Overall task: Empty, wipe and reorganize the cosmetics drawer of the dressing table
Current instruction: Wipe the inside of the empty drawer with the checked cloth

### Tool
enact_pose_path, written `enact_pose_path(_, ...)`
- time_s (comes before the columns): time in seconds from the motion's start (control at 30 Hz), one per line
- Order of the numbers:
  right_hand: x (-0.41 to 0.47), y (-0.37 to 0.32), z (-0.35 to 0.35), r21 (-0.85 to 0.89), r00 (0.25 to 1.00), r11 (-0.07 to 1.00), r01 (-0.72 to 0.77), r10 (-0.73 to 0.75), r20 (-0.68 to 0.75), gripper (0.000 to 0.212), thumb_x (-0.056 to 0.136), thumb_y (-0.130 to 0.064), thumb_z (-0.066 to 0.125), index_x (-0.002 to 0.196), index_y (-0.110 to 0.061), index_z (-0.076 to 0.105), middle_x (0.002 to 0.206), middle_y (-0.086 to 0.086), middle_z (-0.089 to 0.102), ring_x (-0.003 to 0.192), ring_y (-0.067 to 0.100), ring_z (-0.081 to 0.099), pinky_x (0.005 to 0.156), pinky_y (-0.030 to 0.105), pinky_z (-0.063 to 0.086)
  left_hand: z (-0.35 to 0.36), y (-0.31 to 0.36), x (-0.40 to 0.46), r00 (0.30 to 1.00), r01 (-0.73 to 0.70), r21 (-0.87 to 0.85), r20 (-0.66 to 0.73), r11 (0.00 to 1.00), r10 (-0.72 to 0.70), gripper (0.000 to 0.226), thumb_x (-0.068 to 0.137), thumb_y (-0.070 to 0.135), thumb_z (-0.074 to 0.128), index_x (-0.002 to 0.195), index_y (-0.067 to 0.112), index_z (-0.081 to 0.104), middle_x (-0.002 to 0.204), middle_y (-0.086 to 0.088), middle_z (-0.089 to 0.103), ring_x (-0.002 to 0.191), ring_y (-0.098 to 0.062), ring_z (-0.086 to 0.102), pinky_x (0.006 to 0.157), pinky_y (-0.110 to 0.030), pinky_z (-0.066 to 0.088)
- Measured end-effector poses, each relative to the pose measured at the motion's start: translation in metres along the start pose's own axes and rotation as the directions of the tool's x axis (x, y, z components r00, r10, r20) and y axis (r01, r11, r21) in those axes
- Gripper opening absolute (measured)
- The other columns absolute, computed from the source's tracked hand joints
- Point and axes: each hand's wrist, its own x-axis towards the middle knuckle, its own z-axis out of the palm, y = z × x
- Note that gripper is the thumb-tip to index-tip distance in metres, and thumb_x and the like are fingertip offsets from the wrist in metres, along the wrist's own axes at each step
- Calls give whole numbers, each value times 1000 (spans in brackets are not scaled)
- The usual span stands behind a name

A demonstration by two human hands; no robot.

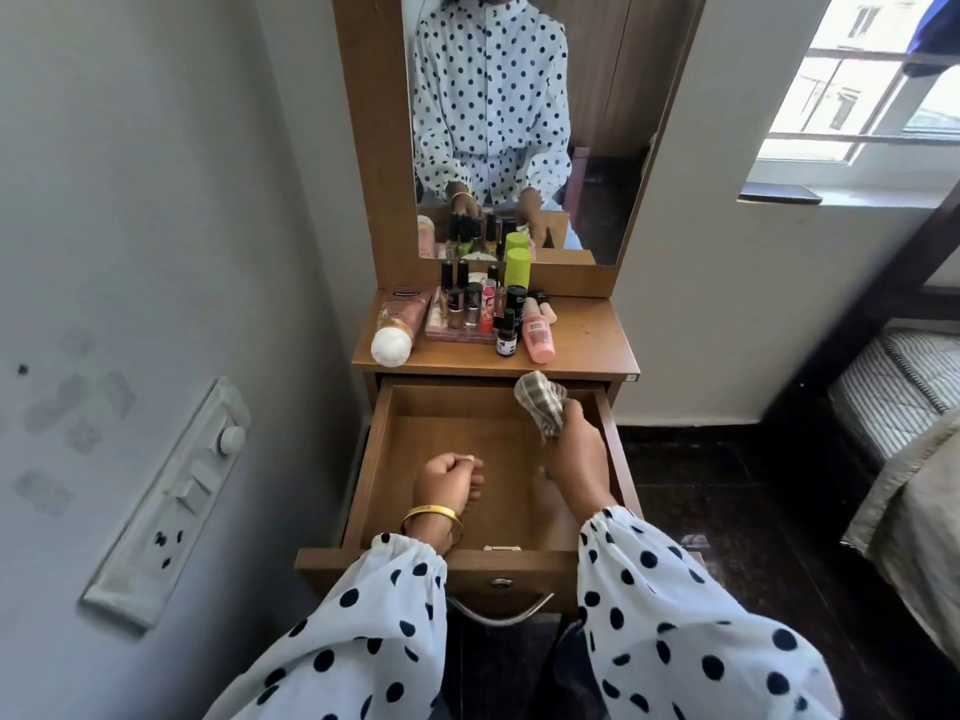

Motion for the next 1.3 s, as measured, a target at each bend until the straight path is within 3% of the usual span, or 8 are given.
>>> enact_pose_path(0.1, 4, 8, 16, -379, 979, 913, 152, -86, 185, 38, 94, -6, 40, 133, -8, 37, 124, 20, 54, 110, 34, 54, 89, 42, 47, -1, 0, -1, 1000, -22, -8, -9, 1000, 22, 31, 92, 10, 45, 66, 19, 58, 58, -1, 56, 37, -2, 48, 36, -10, 32)
enact_pose_path(0.23, -1, 11, 39, -594, 871, 727, 343, -11, 491, 48, 95, -19, 43, 140, -9, 30, 138, 22, 40, 127, 37, 40, 103, 49, 36, -3, 3, -1, 999, -49, 5, -18, 999, 50, 30, 93, 11, 45, 67, 20, 59, 61, 0, 58, 50, -9, 50, 43, -16, 37)
enact_pose_path(0.43, -3, 16, 37, -601, 911, 746, 288, -20, 412, 39, 94, -12, 38, 133, -12, 45, 132, 16, 48, 122, 32, 44, 98, 43, 41, -25, 14, 11, 982, -183, 191, -20, 964, 190, 22, 91, 10, 49, 76, 15, 63, 74, -1, 62, 74, -18, 58, 68, -25, 48)
enact_pose_path(0.57, 2, 19, 35, -586, 942, 795, 155, 60, 330, 35, 92, -5, 46, 127, -5, 49, 126, 18, 50, 115, 32, 53, 93, 37, 47, -56, 25, 18, 882, -361, 590, -35, 722, 470, 17, 90, 8, 49, 97, 3, 64, 97, -8, 63, 92, -22, 58, 77, -24, 41)
enact_pose_path(0.7, 13, 17, 36, -541, 955, 837, 78, 94, 283, 32, 92, -4, 46, 124, -3, 52, 126, 19, 51, 111, 32, 57, 89, 37, 50, -69, 28, 30, 819, -393, 712, -18, 582, 574, 23, 87, 2, 49, 106, 1, 63, 110, -17, 59, 103, -30, 58, 84, -28, 44)
enact_pose_path(0.83, 29, 18, 30, -535, 956, 845, -2, 158, 247, 38, 92, -6, 49, 129, -3, 47, 134, 22, 40, 118, 38, 49, 95, 42, 45, -70, 22, 32, 884, -252, 680, -129, 689, 450, 42, 89, 2, 48, 130, 5, 46, 134, -18, 45, 121, -33, 49, 99, -37, 43)
enact_pose_path(1.03, 38, 24, 39, -476, 981, 879, -26, 115, 159, 42, 91, -5, 49, 132, -1, 40, 137, 25, 38, 120, 43, 46, 99, 46, 42, -70, 15, 32, 956, -67, 555, -202, 829, 213, 50, 95, 8, 34, 144, 14, 25, 141, -15, 43, 120, -37, 51, 98, -43, 45)
enact_pose_path(1.3, 31, -10, 91, -489, 911, 810, 324, -129, 391, 55, 88, -19, 54, 137, -6, 32, 134, 20, 43, 115, 38, 47, 95, 41, 43, -74, 14, 40, 950, -15, 349, -286, 937, 121, 52, 92, -4, 31, 139, 17, 40, 141, -8, 47, 123, -29, 49, 84, -19, 33)
